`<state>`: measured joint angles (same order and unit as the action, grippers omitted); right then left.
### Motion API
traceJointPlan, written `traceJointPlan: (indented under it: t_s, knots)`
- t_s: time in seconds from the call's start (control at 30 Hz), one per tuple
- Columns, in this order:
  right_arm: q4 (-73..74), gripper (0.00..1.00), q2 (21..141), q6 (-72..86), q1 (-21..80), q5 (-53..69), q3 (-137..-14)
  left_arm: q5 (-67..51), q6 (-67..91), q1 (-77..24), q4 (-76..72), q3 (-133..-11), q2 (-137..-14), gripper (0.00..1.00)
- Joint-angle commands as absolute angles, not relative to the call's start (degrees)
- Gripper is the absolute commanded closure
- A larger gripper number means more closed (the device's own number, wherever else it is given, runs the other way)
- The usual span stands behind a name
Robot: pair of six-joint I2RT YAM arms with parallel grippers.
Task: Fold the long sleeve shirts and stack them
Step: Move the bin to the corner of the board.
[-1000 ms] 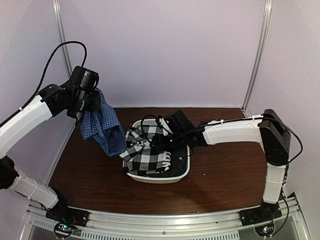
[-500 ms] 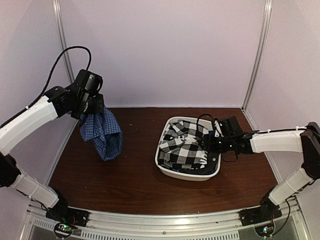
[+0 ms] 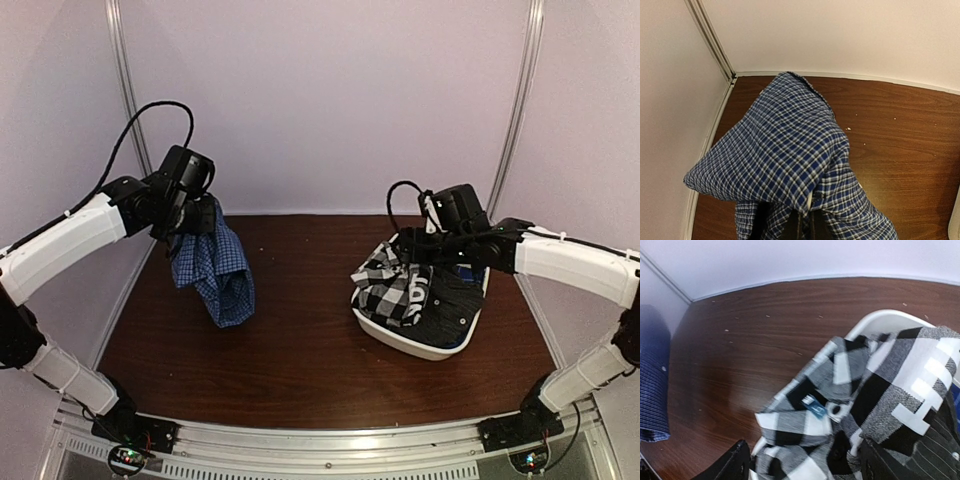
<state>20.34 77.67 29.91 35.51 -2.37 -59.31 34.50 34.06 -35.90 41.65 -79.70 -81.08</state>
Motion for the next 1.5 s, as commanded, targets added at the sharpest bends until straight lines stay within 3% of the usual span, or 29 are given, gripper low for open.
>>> traceJointPlan:
  t_s: [0.0,0.23,0.43,1.03,1.47]
  knots:
    - [17.58,0.24,89.44,27.80,41.29,-0.56,-70.51,33.49,34.05,-35.09,36.59,-79.21,-81.10,1.00]
    - [15.97,0.25,109.67,27.16,43.07,3.29,-86.06,32.47,33.79,-34.89,36.61,-78.27,-80.95,1.00]
    - [17.35,0.25,117.94,27.11,43.07,2.14,-90.32,31.82,33.75,-34.81,36.31,-76.84,-80.78,1.00]
    - [26.60,0.22,108.84,27.21,42.79,-9.17,-72.60,28.82,33.13,-34.82,33.14,-75.23,-82.61,1.00]
    - [27.46,0.22,121.12,26.21,43.73,-1.11,-88.88,27.97,33.13,-34.79,31.95,-74.59,-83.22,1.00]
